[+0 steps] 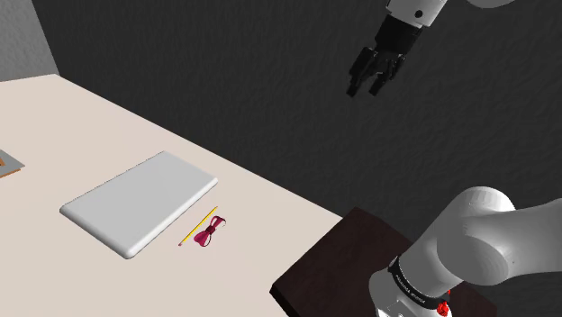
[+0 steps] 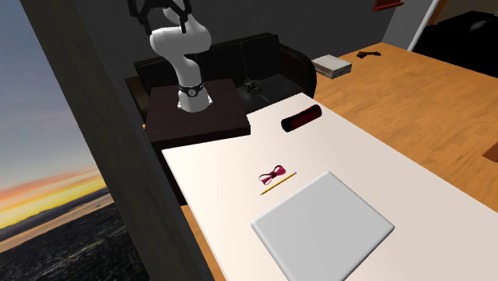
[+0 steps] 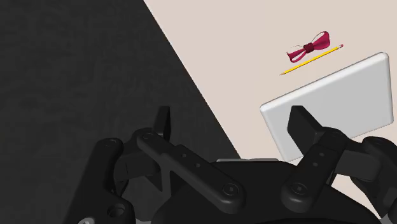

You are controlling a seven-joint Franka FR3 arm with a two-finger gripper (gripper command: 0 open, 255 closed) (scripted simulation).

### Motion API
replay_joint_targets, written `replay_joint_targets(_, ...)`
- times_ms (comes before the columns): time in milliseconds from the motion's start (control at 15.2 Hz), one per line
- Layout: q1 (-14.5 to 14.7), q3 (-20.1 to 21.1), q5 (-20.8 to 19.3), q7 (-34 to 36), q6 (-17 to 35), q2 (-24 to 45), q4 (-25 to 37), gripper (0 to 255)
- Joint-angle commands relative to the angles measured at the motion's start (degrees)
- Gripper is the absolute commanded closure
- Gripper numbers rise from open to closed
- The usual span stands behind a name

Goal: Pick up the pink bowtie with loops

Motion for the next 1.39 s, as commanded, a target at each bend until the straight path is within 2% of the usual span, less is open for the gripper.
replay_joint_targets(0,0.0,0.0,0.0,0.0,0.0,0.0,0.0,0)
replay_joint_targets(660,-0.19,8.71,6.76,17.05,16.48,1.48,-15.13,0)
replay_joint_targets(990,0.15,13.75,10.31,25.55,26.12,6.47,-19.5,0)
replay_joint_targets(1320,0.07,19.14,13.09,34.23,36.58,14.6,-21.38,0)
